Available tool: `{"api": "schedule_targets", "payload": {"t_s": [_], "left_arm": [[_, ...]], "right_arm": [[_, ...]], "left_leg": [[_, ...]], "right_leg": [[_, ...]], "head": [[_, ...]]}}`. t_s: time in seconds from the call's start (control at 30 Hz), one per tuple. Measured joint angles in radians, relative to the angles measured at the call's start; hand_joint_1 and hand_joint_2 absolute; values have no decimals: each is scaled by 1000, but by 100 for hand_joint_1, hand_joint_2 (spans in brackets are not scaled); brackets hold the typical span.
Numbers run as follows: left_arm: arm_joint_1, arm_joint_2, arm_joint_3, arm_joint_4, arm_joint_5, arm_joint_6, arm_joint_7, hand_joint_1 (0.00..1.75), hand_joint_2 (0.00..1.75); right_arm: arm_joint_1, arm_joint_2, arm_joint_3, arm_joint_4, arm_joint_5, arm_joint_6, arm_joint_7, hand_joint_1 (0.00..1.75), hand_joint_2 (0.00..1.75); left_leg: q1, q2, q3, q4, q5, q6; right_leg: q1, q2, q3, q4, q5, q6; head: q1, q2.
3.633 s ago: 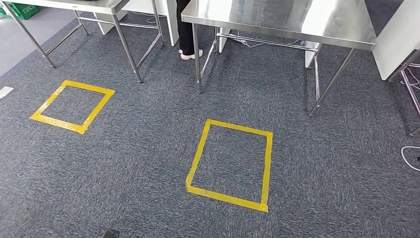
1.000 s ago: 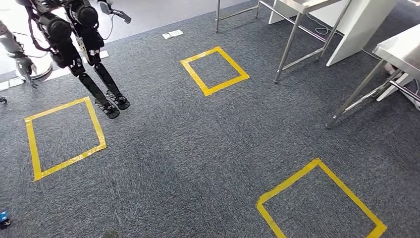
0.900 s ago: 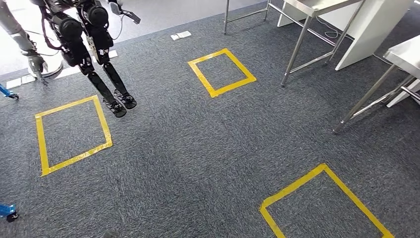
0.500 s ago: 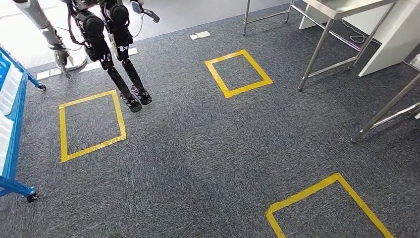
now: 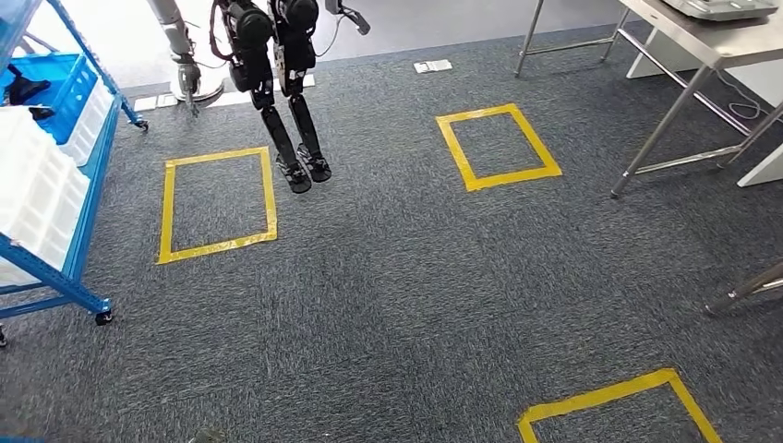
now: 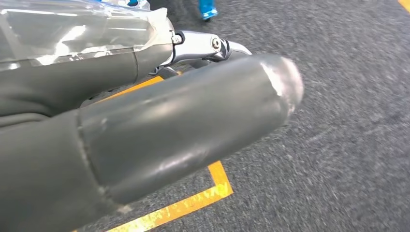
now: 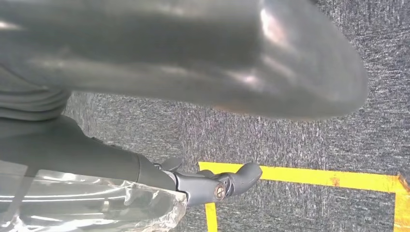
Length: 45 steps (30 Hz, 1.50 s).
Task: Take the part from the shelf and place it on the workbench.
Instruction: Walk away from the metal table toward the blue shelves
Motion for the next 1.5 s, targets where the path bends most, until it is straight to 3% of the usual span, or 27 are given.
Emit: {"api": "schedule_targets", "payload": {"t_s": [0.03, 0.1, 0.13, 0.2, 0.27, 0.33, 0.4, 0.47, 0.5, 0.53, 0.57, 0.63, 0.7, 0.8, 0.87, 0.93, 1.0, 1.03, 1.07, 1.13, 1.17, 1.2, 1.27, 1.33, 1.37, 1.43, 1.5], "left_arm": [[1, 0, 0, 0, 0, 0, 0, 0, 0], [3, -1, 0, 0, 1, 0, 0, 0, 0], [2, -1, 0, 0, 1, 0, 0, 0, 0], [3, 1, 0, 0, 0, 0, 0, 0, 0], [5, 2, -1, 0, -1, 0, 0, 0, 0], [7, 1, -3, 0, -2, 0, 0, 0, 0], [4, 1, -6, 0, -2, 0, 0, 0, 0], [3, 1, -8, 0, -2, 0, 1, 0, 0], [3, 1, -8, 0, -2, 0, 1, 0, 0], [4, 1, -9, 0, -2, 0, 2, 0, 0], [5, 1, -9, 0, -2, 0, 2, 0, 0], [3, 2, -9, 0, -2, 0, 3, 0, 0], [1, 2, -9, 0, -1, 0, 2, 0, 0], [3, 2, -9, 0, 2, 1, 2, 0, 0], [2, 1, -9, 0, 4, 2, 1, 0, 0], [1, 0, -9, 0, 4, 2, 0, 0, 0], [2, 0, -9, 0, 3, 2, 0, 0, 0], [3, -1, -9, 0, 3, 2, 0, 0, 0], [4, -2, -9, 0, 3, 2, 1, 0, 0], [4, -2, -9, 0, 2, 2, 1, 0, 0], [4, -2, -9, 0, 2, 2, 2, 0, 0], [4, -1, -9, 0, 2, 2, 3, 0, 0], [6, -1, -9, 0, 2, 2, 3, 0, 0], [9, -1, -10, 0, 1, 3, 4, 0, 0], [9, -1, -10, 0, 0, 3, 4, 0, 0], [6, -1, -10, 0, 0, 3, 4, 0, 0], [5, -2, -11, 0, -1, 3, 4, 0, 0]], "right_arm": [[1, -1, 0, 0, 0, 0, 0, 0, 0], [2, -3, 0, 0, -1, 0, -2, 0, 0], [1, -3, 0, 1, -2, 0, -4, 0, 0], [1, -4, 0, 3, -5, 0, -8, 0, 0], [1, -4, 0, 3, -8, 0, -11, 0, 0], [1, -4, 0, 3, -10, 0, -14, 0, 0], [4, -5, 0, 4, -11, 0, -16, 0, 0], [7, -6, 0, 5, -12, 0, -16, 0, 0], [8, -7, 0, 6, -13, 0, -16, 0, 0], [7, -7, 0, 6, -13, 0, -16, 0, 0], [6, -7, 0, 6, -13, 0, -16, 0, 0], [4, -5, 0, 6, -13, 0, -17, 0, 0], [1, -5, 0, 7, -11, 0, -18, 0, 0], [-3, -6, 0, 7, -8, 0, -18, 0, 0], [-5, -5, 0, 8, -7, 0, -18, 0, 0], [-3, -5, 0, 10, -6, 0, -17, 0, 0], [-1, -7, 0, 11, -6, 0, -16, 0, 0], [0, -8, 0, 12, -7, 0, -15, 0, 0], [1, -8, 0, 12, -7, 0, -15, 0, 0], [0, -9, 0, 13, -8, 0, -15, 0, 0], [0, -9, 0, 13, -8, 0, -15, 0, 0], [-1, -9, 0, 14, -8, 0, -15, 0, 0], [-3, -9, 0, 15, -7, 0, -15, 0, 0], [-5, -9, 0, 15, -7, 0, -15, 0, 0], [-4, -9, 0, 15, -6, 0, -16, 0, 0], [-1, -10, 0, 15, -5, 0, -16, 0, 0], [2, -11, 0, 16, -5, 0, -16, 0, 0]], "left_leg": [[0, -13, 0, 1, 1, -2], [1, -39, 0, 5, 1, -8], [-1, -49, -1, 9, 0, -14], [-5, -65, -7, 15, -2, -24], [-2, -77, -13, 18, -1, -32], [0, -46, -30, 52, -24, -39], [-1, 8, -80, 162, -88, -44], [1, 30, -139, 289, -142, -47], [1, 33, -152, 315, -145, -46], [1, 35, -145, 302, -130, -43], [0, 41, -117, 251, -101, -39], [-7, 76, -40, 111, -46, -26], [-17, 99, -4, 38, -30, -17], [-18, 72, -1, 21, -21, -9], [-11, 53, 6, 4, -9, 1], [-8, 32, 3, 0, -4, 6], [-7, 8, 1, 0, -2, 6], [-6, -4, 1, 1, -2, 4], [-5, -16, 2, 2, -1, 2], [-3, -39, 0, 11, -4, -9], [-3, -48, -1, 16, -6, -15], [-4, -55, -3, 20, -8, -21], [-3, -66, -8, 22, -8, -31], [2, -46, -16, 37, -18, -38], [2, -24, -30, 70, -39, -41], [1, 21, -86, 192, -109, -45], [2, 32, -142, 308, -154, -44]], "right_leg": [[-2, 2, 10, -24, 17, 9], [-13, 29, 72, -166, 81, 30], [-16, 44, 97, -227, 107, 32], [-17, 60, 118, -281, 129, 24], [-14, 42, 122, -280, 133, 8], [-15, 24, 125, -280, 137, -7], [-10, 4, 125, -281, 138, -21], [-2, -19, 124, -281, 136, -29], [1, -30, 124, -281, 135, -30], [4, -40, 124, -281, 134, -32], [6, -50, 125, -281, 133, -33], [12, -66, 129, -280, 130, -33], [17, -81, 130, -280, 126, -29], [20, -96, 131, -280, 120, -19], [18, -59, 107, -227, 89, -18], [10, -12, 47, -99, 32, -20], [3, 0, -3, 1, 2, -13], [-1, 1, -4, -1, 11, -3], [-7, 4, 13, -43, 36, 9], [-17, 24, 77, -184, 99, 30], [-18, 32, 99, -236, 119, 31], [-17, 38, 111, -265, 129, 27], [-13, 27, 115, -270, 132, 9], [-13, 15, 119, -271, 137, -6], [-13, 7, 119, -272, 139, -13], [-6, -10, 117, -272, 139, -22], [1, -30, 114, -272, 138, -26]], "head": [[0, 0], [1, 0], [1, 0], [1, 0], [-1, 0], [-3, 0], [-7, 0], [-9, 0], [-9, 0], [-9, 0], [-9, 0], [-9, 0], [-8, 0], [-8, 0], [-6, 0], [-4, 0], [-3, 0], [-3, 0], [-3, 0], [-2, 0], [-2, 0], [-2, 0], [-2, 0], [-2, 0], [-4, 0], [-8, 0], [-9, 0]]}}
